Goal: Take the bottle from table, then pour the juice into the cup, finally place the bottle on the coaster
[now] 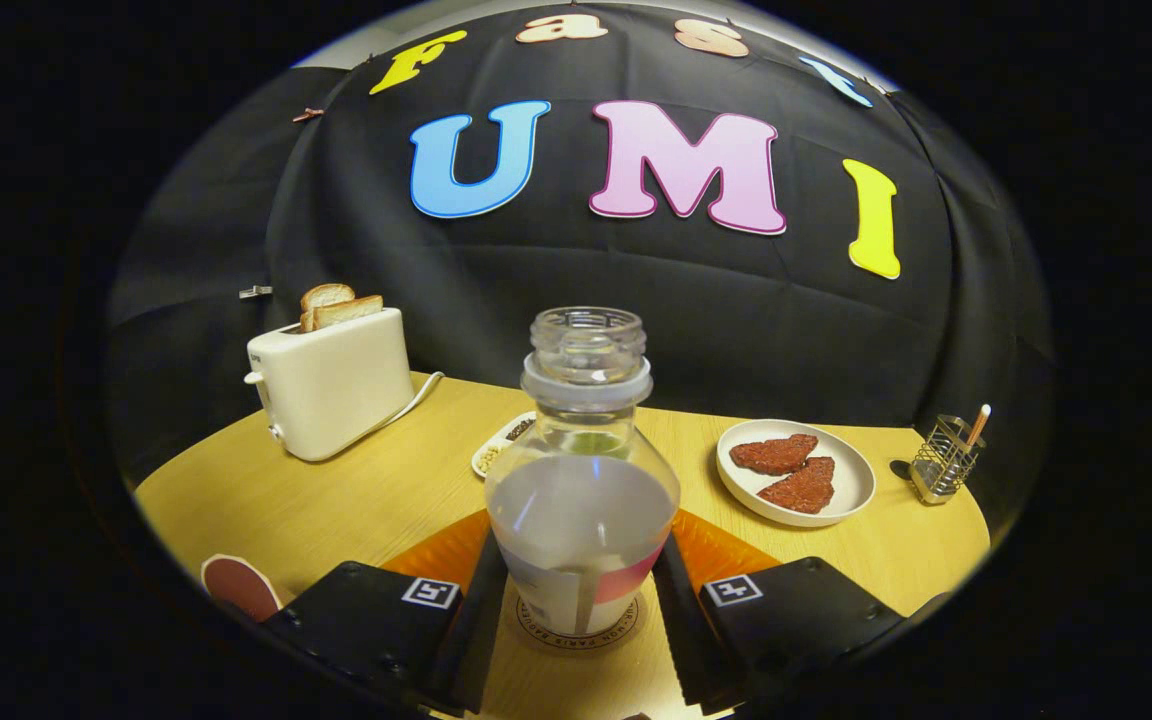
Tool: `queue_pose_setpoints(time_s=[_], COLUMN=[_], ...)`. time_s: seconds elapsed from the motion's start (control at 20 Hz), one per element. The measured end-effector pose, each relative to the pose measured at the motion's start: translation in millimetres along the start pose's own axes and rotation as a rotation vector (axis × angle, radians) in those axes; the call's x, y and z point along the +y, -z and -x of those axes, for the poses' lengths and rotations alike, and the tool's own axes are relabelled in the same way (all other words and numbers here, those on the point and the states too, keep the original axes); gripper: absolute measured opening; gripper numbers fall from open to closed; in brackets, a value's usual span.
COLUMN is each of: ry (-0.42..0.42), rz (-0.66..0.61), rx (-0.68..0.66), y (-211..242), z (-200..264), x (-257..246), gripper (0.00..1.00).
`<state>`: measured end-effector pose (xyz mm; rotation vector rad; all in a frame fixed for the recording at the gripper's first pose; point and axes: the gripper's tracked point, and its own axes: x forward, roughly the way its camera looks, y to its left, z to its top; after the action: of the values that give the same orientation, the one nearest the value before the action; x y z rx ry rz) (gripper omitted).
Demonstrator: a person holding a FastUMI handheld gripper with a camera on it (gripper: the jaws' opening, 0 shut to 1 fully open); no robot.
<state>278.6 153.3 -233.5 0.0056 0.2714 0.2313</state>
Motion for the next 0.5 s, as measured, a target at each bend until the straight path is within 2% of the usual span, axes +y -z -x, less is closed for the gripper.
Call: queue_pose_setpoints(time_s=[0.4,0.45,0.5], ry=[0.004,0.008,0.012], rz=[-0.008,0.005,0.016], rx=[0.023,0.021,0.025], y=[6.6,4.9,2.2], z=[1.3,2.0,10.2], x=[-4.1,-5.6,-7.2], gripper=[0.77,0.79,0.85])
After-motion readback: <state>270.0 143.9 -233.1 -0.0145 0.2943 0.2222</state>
